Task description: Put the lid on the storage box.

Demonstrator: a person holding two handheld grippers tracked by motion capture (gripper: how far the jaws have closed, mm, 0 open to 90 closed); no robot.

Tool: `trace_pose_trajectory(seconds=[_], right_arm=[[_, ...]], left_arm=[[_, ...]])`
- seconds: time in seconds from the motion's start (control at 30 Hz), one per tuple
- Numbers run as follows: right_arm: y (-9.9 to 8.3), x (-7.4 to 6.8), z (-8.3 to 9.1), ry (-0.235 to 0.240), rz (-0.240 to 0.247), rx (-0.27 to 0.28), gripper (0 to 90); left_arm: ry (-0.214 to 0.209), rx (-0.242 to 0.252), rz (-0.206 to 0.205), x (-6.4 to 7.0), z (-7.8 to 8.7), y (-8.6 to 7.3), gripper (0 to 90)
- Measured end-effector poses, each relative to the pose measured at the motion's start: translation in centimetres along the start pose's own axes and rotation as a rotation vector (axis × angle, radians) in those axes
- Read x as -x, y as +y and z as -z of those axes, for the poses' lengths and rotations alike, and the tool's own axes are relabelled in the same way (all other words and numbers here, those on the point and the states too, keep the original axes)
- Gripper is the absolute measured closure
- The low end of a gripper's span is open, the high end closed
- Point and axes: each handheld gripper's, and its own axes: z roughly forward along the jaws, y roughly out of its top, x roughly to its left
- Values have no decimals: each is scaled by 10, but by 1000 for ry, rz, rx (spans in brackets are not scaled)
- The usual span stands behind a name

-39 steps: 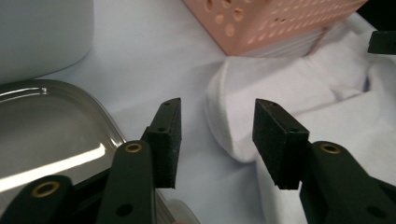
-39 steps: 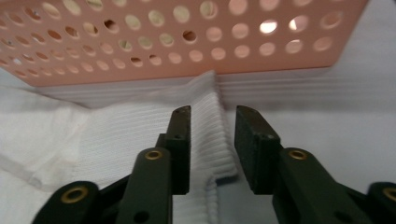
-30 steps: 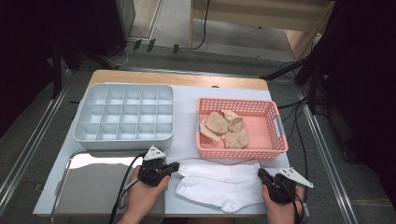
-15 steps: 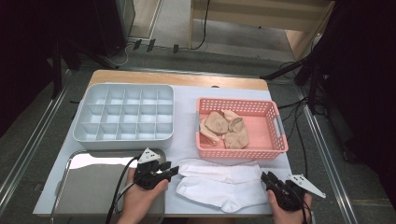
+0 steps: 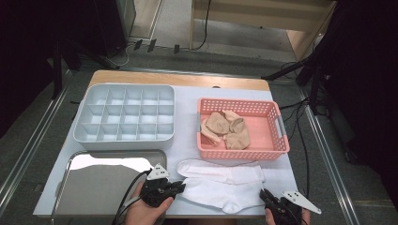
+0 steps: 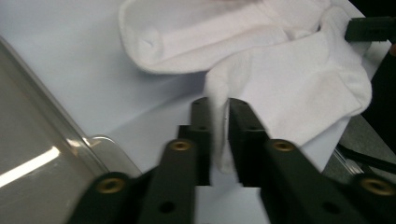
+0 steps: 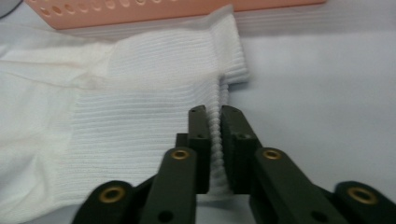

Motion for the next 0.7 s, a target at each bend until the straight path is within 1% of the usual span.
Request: trace_pose_trajectory(seconds=[0.03,0.1,0.13,0.17,0.2,0.23,0.27,0.33,0.37,0.43,0.47,0.5,0.53,0.57,0.63,0.7], right_arm=[[1,-1,2,-2,-3,-7,856],[4,0,7,-3,3,6,859],[9,3,14,7,-13,31,860],[9,3,14,7,-13,31,860],[13,3,18,11,-17,44,861],[22,4,24,22,-22,73,860],[22,4,24,22,-22,73,860],[31,4,24,26,-12,80,860],[35,3,22,30,-10,80,860],[42,3,14,28,-3,59,860],[47,3,2,28,-1,42,860],[47,3,2,28,-1,42,860],[51,4,-6,28,-9,30,860],[51,4,-6,28,-9,30,860],[54,7,-16,27,-14,18,860],[55,9,-22,18,-16,5,860]], left_arm=[[-5,4,-7,0,2,0,893],[-4,21,-20,3,6,3,897],[-7,29,-22,3,9,4,897],[-12,42,-22,3,13,7,897],[-16,53,-20,3,16,10,898],[-19,68,-14,2,19,15,897],[-16,80,-11,0,22,19,897],[-9,97,-3,-5,23,28,897],[-2,97,6,-8,22,32,897],[10,91,20,-15,18,38,896],[24,77,28,-21,13,43,895],[24,77,28,-21,13,43,895],[34,70,42,-28,9,46,894],[34,70,42,-28,9,46,894],[34,52,58,-32,4,47,893],[43,22,53,-34,-2,47,891]])
